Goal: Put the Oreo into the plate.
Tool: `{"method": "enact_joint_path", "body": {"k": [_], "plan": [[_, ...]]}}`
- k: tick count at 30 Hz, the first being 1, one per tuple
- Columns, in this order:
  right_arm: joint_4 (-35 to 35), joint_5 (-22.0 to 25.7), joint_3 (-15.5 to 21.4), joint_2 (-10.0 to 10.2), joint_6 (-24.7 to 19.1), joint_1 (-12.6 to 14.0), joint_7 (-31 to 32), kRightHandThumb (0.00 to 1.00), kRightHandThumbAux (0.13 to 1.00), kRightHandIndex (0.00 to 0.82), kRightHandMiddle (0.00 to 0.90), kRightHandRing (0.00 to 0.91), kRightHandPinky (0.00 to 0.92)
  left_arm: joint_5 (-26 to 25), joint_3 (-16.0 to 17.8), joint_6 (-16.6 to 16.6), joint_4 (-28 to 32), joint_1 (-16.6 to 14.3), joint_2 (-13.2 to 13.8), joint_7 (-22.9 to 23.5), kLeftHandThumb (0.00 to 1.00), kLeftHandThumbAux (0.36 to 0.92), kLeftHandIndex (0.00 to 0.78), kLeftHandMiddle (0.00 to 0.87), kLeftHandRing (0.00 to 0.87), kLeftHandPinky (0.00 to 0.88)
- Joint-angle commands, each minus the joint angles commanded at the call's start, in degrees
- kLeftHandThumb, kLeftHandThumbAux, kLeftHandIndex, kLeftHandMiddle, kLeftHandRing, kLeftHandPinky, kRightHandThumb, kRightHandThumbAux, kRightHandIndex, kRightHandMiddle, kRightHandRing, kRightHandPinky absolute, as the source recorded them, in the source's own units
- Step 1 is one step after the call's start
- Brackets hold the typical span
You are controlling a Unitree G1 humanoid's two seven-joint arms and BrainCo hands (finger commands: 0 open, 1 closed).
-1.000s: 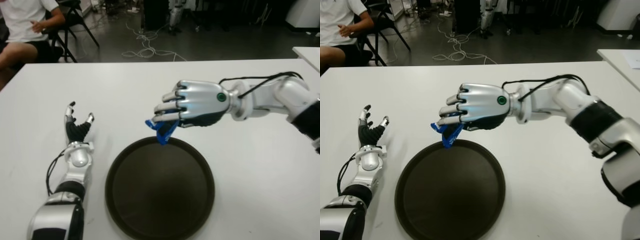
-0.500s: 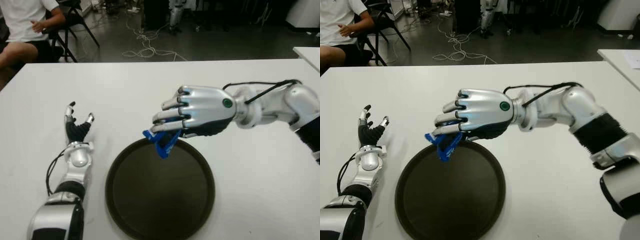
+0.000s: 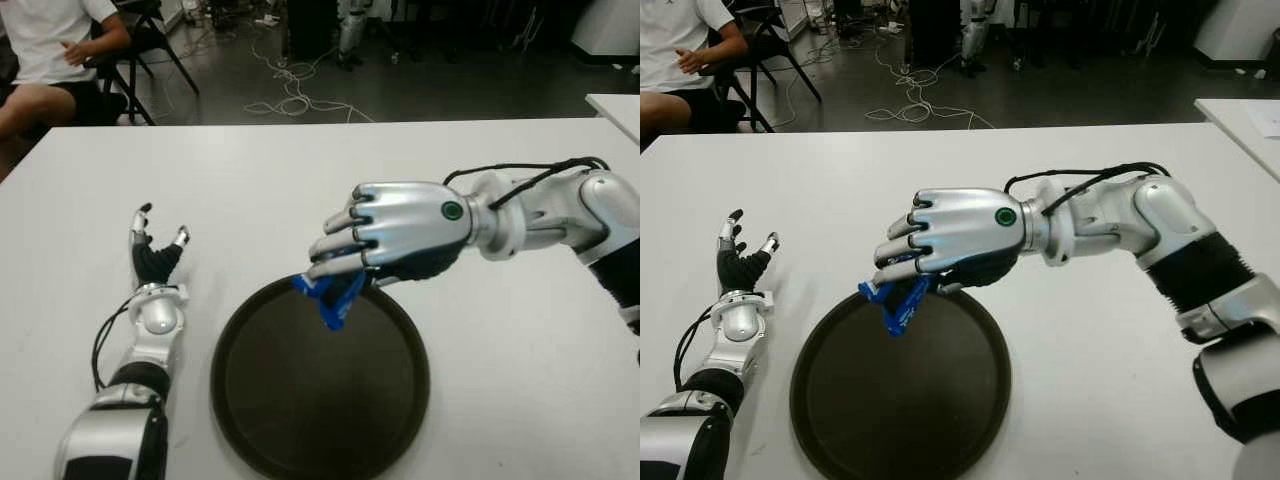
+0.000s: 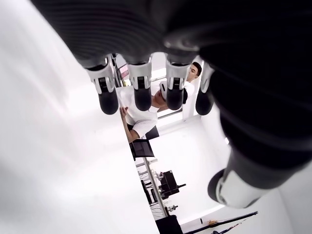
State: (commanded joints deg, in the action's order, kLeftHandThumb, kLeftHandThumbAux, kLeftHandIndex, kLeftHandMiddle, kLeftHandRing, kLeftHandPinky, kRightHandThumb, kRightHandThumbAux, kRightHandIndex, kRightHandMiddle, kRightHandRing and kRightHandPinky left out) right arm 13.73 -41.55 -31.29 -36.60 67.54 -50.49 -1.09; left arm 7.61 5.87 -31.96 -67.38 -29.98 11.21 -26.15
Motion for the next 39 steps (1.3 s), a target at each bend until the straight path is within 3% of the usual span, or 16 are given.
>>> {"method": "enact_joint_path", "body": {"k": [3, 8, 10, 14, 26, 39], "plan": [[2.89, -3.32, 1.51, 1.95, 1.98, 0.27, -2.82, 0.701, 0.723, 0.438, 0.838, 0.833, 0.817, 0.06, -0.03, 0.01, -0.06, -0.01, 0.02, 0.01, 0.000, 0.712, 0.029, 0.038, 0.023, 0.022], [3.20, -9.56, 4.79, 5.23, 1.69, 4.07, -9.92, 0.701, 0.723, 0.437, 0.846, 0.842, 0.823, 0.49, -0.32, -0.19, -0.06, 0.06, 0.12, -0.33, 0.000, 0.714, 0.030, 0.042, 0.023, 0.023], [3.90, -10.10, 5.58, 5.96, 2.02, 4.20, -11.51, 0.698, 0.725, 0.437, 0.846, 0.842, 0.825, 0.59, -0.40, -0.22, -0.06, 0.08, 0.14, -0.42, 0.000, 0.719, 0.032, 0.046, 0.027, 0.026], [9.37, -17.12, 4.49, 9.08, 2.16, 3.28, -20.60, 0.697, 0.726, 0.437, 0.844, 0.839, 0.824, 0.90, -0.59, -0.04, -0.03, 0.08, 0.24, -0.68, 0.000, 0.727, 0.033, 0.048, 0.029, 0.024], [11.04, -23.33, 3.28, 8.44, 1.21, 0.46, -26.56, 0.695, 0.727, 0.437, 0.849, 0.839, 0.816, 1.13, -0.63, 0.33, -0.08, 0.14, 0.03, -1.28, 0.000, 0.717, 0.033, 0.047, 0.031, 0.022], [11.81, -23.48, 0.90, 8.48, 0.56, -0.29, -27.19, 0.694, 0.726, 0.437, 0.853, 0.847, 0.828, 1.18, -0.69, 0.06, 0.00, 0.18, 0.07, -1.37, 0.000, 0.708, 0.036, 0.050, 0.032, 0.030]]}}
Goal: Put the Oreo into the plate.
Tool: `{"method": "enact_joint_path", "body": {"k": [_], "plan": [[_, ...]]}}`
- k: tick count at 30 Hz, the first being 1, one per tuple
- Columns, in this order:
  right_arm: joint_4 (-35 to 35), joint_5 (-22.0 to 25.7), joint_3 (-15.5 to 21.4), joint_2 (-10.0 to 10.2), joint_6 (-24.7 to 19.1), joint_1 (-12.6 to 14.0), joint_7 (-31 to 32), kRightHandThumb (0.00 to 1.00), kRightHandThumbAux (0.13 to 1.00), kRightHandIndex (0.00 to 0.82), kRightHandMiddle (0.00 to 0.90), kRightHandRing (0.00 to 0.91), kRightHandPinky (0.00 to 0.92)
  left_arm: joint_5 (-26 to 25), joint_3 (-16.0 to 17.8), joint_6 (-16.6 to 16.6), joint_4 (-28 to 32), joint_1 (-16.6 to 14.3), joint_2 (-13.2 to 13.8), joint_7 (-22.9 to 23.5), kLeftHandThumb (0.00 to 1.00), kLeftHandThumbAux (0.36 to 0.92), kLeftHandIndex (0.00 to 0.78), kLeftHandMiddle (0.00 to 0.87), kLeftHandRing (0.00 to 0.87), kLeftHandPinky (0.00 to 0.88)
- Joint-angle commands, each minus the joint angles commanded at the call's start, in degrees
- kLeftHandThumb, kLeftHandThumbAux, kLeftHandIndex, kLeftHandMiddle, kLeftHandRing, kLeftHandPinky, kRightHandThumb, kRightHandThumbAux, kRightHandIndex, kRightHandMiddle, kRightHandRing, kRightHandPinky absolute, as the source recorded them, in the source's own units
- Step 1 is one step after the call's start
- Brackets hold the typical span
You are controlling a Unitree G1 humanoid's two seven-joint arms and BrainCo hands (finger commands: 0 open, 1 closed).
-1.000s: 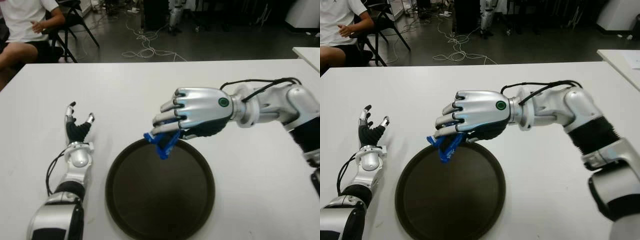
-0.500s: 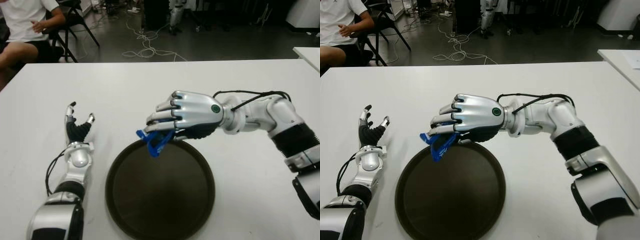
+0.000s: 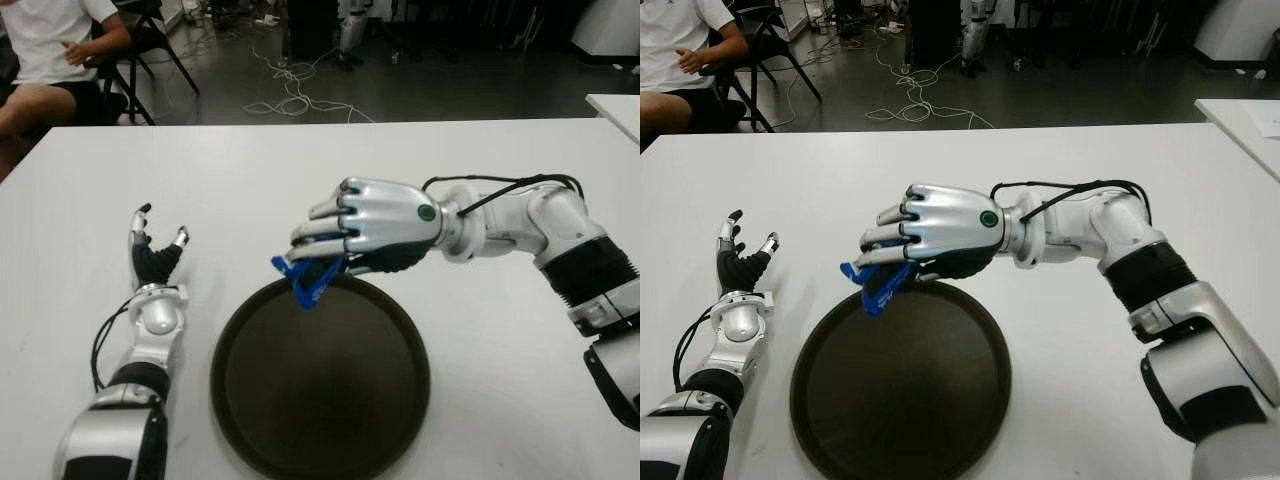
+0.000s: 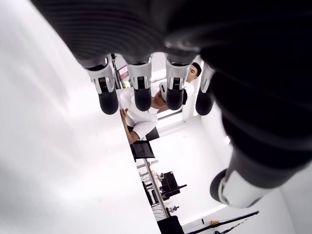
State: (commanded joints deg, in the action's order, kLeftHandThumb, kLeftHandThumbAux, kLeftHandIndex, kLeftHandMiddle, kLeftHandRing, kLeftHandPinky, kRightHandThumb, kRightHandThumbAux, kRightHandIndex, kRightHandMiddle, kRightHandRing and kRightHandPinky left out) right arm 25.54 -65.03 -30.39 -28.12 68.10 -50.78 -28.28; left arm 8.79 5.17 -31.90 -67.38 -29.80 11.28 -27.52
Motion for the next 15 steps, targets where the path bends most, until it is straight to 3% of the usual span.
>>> {"method": "enact_joint_path", "body": {"k": [8, 15], "plan": [[0.09, -0.42, -0.10, 0.08, -1.10, 0.15, -1.21, 0.691, 0.729, 0.436, 0.853, 0.843, 0.824, 0.37, -0.25, -0.04, -0.17, -0.04, 0.12, -0.22, 0.000, 0.694, 0.041, 0.056, 0.038, 0.030], [1.02, -1.40, -2.14, -0.25, -0.68, -2.08, -0.29, 0.690, 0.730, 0.436, 0.853, 0.847, 0.845, 0.33, -0.14, -0.12, -0.18, -0.09, -0.05, -0.65, 0.000, 0.710, 0.042, 0.057, 0.038, 0.027]]}}
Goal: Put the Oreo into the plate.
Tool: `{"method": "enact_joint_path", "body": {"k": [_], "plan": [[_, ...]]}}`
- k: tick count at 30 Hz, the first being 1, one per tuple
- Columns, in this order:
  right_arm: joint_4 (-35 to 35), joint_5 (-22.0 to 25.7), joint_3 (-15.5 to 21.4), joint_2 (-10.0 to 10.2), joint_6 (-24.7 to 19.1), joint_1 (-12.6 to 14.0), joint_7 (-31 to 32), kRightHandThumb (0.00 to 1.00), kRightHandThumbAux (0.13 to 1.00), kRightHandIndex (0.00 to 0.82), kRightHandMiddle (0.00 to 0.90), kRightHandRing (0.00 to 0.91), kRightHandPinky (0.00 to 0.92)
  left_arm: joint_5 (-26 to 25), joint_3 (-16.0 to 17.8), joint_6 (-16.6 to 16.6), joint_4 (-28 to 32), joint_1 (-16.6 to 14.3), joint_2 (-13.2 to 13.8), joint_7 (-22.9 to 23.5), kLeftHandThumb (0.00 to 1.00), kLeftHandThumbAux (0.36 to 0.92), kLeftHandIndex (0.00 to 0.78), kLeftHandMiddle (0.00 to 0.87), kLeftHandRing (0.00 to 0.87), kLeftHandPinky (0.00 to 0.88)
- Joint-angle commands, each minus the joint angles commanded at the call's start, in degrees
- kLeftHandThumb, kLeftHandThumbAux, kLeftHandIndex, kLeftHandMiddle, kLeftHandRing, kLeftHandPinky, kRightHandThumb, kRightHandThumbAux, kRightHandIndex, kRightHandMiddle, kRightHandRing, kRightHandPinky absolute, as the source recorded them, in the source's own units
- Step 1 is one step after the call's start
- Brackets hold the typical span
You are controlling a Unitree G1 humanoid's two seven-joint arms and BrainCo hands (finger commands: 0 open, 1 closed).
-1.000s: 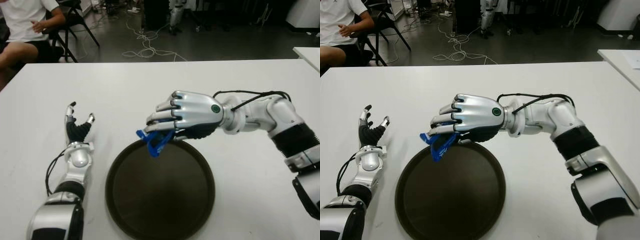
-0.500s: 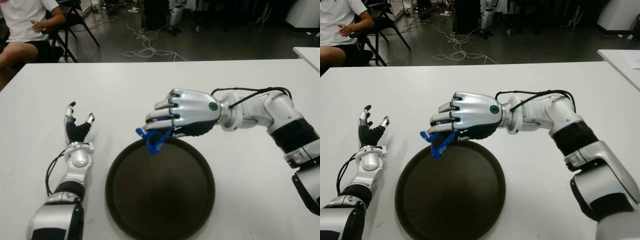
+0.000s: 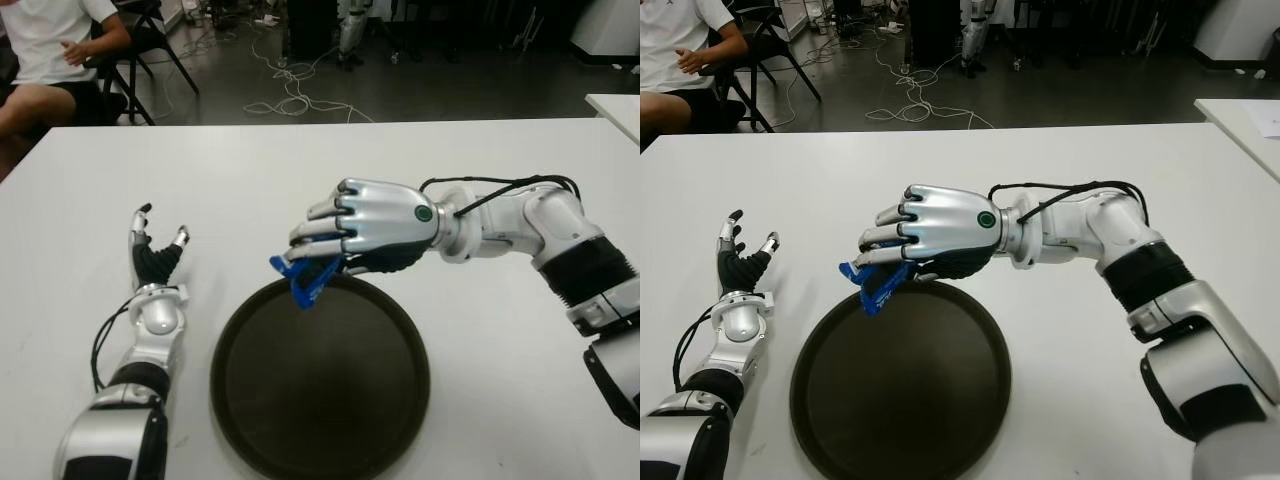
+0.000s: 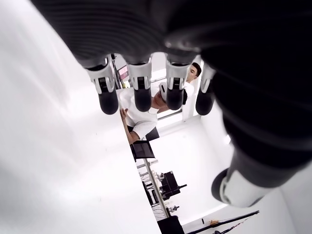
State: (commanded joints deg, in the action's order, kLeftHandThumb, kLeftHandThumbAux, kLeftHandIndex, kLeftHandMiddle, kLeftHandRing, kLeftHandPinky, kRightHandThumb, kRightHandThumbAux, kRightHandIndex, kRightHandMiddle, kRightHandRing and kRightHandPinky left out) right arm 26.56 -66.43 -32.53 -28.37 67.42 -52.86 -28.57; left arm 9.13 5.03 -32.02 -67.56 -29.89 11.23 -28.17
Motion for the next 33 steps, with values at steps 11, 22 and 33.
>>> {"method": "enact_joint_path", "body": {"k": [11, 22, 33], "plan": [[-1.02, 7.44, 1.18, -0.65, -0.08, 1.93, 7.37, 0.688, 0.732, 0.436, 0.829, 0.823, 0.793, 0.42, -0.22, 0.53, -0.01, -0.18, 0.04, -0.56, 0.000, 0.716, 0.045, 0.069, 0.052, 0.032], [-2.39, 6.95, 2.25, -0.62, -1.09, 2.57, 7.62, 0.683, 0.735, 0.434, 0.835, 0.821, 0.793, 0.20, 0.08, 0.57, 0.05, -0.23, -0.04, -0.20, 0.000, 0.696, 0.033, 0.049, 0.033, 0.028], [-0.31, 6.30, 1.22, 0.31, -2.45, 1.13, 7.70, 0.683, 0.734, 0.435, 0.818, 0.810, 0.780, 0.04, 0.28, 1.17, 0.18, -0.20, -0.23, -0.30, 0.000, 0.721, 0.036, 0.049, 0.030, 0.019]]}}
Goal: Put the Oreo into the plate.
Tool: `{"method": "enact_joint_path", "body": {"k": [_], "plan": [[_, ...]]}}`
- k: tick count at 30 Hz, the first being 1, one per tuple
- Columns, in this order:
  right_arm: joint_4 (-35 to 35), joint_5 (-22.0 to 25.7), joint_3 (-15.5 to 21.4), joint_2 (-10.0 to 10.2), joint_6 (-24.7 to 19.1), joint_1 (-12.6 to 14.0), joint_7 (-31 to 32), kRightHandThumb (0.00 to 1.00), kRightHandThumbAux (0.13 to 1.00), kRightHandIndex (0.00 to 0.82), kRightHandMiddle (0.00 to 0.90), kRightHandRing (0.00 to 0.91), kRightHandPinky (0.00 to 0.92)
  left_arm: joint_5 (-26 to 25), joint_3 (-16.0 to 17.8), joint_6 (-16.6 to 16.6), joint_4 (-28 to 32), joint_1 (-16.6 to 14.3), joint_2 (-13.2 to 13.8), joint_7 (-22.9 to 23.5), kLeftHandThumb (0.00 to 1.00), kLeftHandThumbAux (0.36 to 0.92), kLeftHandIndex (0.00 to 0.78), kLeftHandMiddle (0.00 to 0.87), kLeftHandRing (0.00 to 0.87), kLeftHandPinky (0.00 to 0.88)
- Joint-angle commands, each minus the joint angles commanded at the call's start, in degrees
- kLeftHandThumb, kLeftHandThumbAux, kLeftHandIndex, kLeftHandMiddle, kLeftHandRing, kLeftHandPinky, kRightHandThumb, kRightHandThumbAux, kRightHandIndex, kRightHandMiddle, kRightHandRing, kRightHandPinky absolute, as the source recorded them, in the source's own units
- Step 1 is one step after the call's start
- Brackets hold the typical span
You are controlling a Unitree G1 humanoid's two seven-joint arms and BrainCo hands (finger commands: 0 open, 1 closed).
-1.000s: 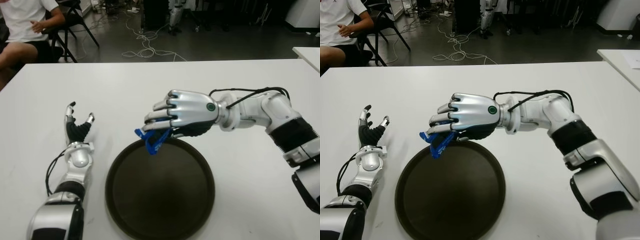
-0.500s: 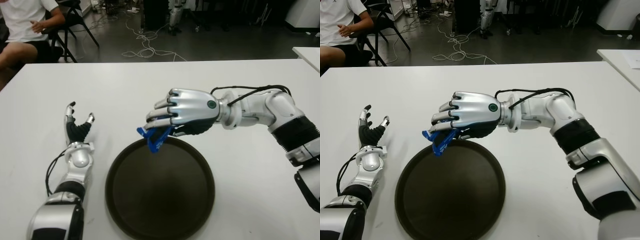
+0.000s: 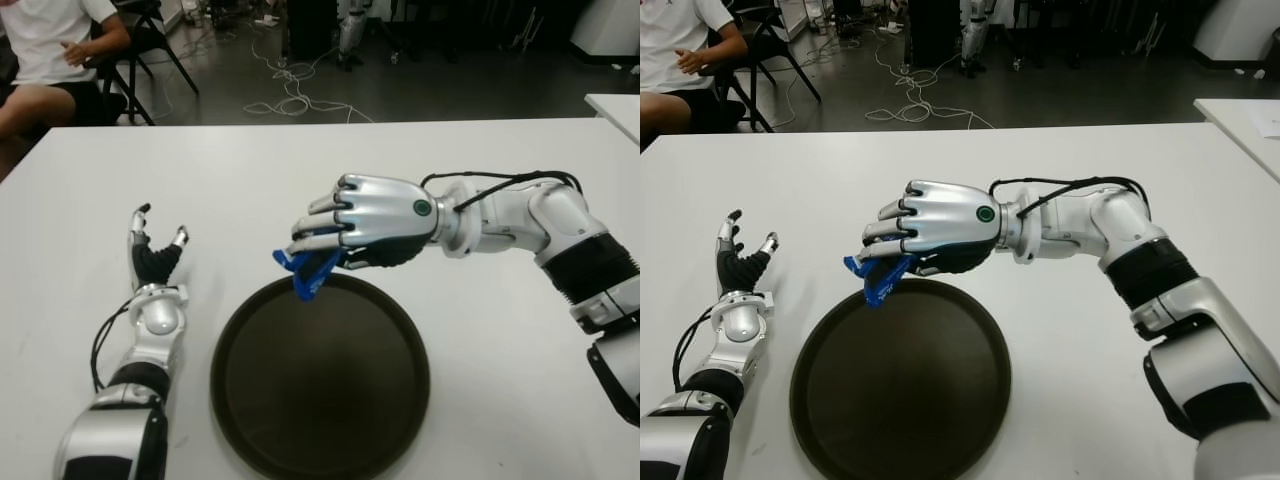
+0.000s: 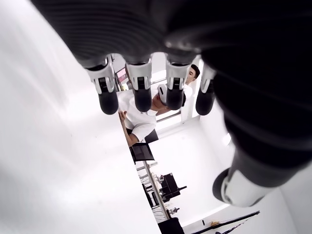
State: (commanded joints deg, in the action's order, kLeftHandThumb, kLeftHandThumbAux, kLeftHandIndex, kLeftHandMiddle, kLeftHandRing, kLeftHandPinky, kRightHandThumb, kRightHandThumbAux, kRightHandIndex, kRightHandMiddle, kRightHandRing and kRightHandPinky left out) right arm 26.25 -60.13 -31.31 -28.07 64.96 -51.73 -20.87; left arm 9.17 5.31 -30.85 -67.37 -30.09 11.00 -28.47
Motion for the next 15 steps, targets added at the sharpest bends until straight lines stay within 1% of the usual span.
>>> {"method": "enact_joint_path", "body": {"k": [5, 11, 15], "plan": [[0.08, 0.20, 0.24, 0.29, -0.56, 0.28, 0.17, 0.684, 0.734, 0.435, 0.813, 0.808, 0.783, -0.06, 0.05, 0.00, -0.02, 0.01, -0.04, 0.04, 0.000, 0.719, 0.036, 0.050, 0.031, 0.025], [-1.12, -0.08, 1.45, 0.97, -4.07, 2.02, -1.38, 0.684, 0.735, 0.434, 0.800, 0.801, 0.779, -0.06, 0.05, -0.53, 0.08, 0.08, -0.13, -0.01, 0.000, 0.723, 0.044, 0.056, 0.037, 0.033], [-0.93, 1.20, 1.55, 1.56, -5.72, 2.19, -0.53, 0.682, 0.736, 0.433, 0.788, 0.786, 0.764, -0.52, 0.41, -1.28, 0.14, 0.23, -0.30, 0.34, 0.000, 0.736, 0.047, 0.067, 0.049, 0.044]]}}
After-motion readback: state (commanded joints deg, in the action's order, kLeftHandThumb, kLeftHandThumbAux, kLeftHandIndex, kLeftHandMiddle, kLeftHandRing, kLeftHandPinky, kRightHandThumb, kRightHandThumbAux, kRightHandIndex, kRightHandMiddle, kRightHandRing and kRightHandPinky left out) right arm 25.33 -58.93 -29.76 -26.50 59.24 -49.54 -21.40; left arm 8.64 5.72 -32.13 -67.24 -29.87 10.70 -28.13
